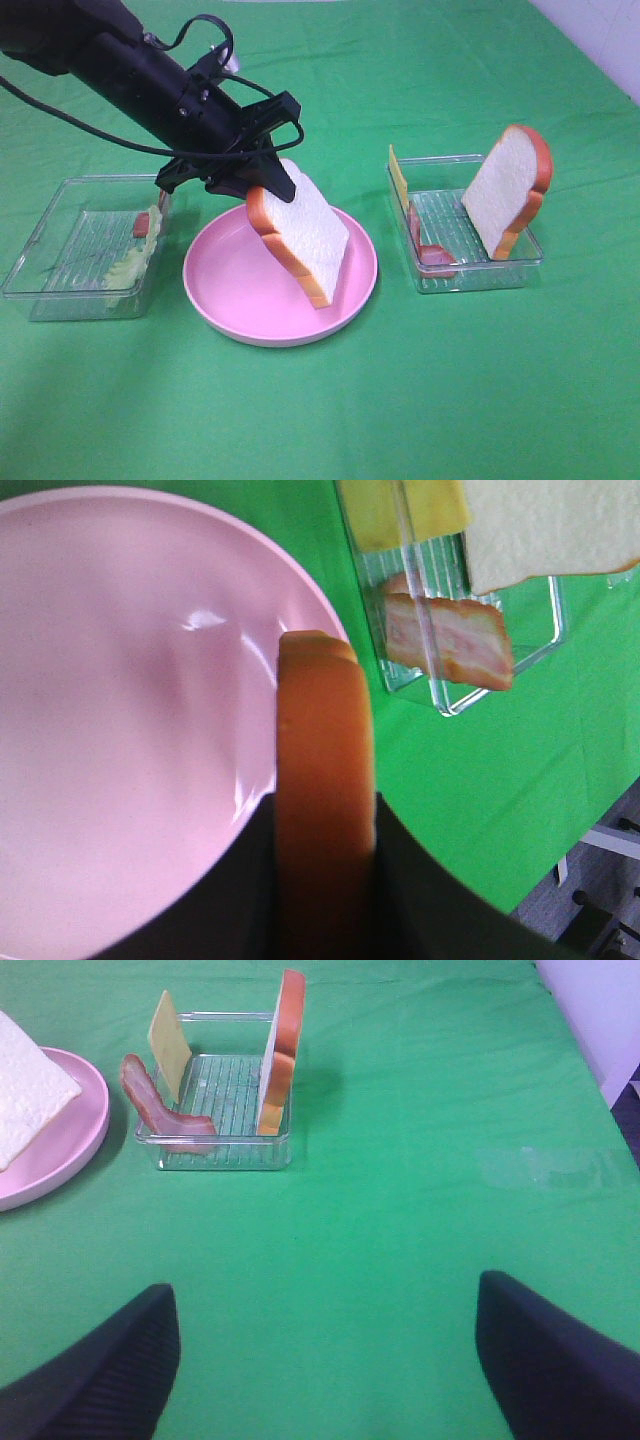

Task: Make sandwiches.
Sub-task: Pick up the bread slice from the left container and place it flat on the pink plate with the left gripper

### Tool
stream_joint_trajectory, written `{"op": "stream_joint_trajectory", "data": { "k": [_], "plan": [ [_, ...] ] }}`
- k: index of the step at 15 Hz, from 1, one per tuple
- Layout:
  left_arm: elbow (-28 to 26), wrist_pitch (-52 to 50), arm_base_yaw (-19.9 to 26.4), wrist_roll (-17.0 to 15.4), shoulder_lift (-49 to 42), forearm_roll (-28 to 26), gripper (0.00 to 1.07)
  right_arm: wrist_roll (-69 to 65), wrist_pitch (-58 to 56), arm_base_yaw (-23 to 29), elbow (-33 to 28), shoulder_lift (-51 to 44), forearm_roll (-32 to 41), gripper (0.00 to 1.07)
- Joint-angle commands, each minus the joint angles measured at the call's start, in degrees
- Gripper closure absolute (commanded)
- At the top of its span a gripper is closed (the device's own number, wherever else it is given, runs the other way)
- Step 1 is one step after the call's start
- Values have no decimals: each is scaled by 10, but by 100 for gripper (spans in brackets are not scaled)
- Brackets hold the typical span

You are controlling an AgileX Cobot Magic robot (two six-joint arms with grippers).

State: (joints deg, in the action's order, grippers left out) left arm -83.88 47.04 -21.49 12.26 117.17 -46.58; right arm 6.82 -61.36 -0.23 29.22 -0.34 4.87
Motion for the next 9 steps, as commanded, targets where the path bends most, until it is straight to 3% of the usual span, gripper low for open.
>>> {"op": "stream_joint_trajectory", "data": {
  "k": [1,7,8,9],
  "plan": [
    [1,-10,-3,-4,15,-11,107,8,6,-1,-3,-8,-1,30],
    [1,-9,-4,-4,44,-17,107,8,6,-1,-3,-8,-1,30],
    [1,-6,-4,-3,46,-15,102,8,6,-1,-3,-8,-1,30],
    [0,-5,-4,-2,46,-12,90,8,6,-1,-3,-8,-1,30]
  ]
}}
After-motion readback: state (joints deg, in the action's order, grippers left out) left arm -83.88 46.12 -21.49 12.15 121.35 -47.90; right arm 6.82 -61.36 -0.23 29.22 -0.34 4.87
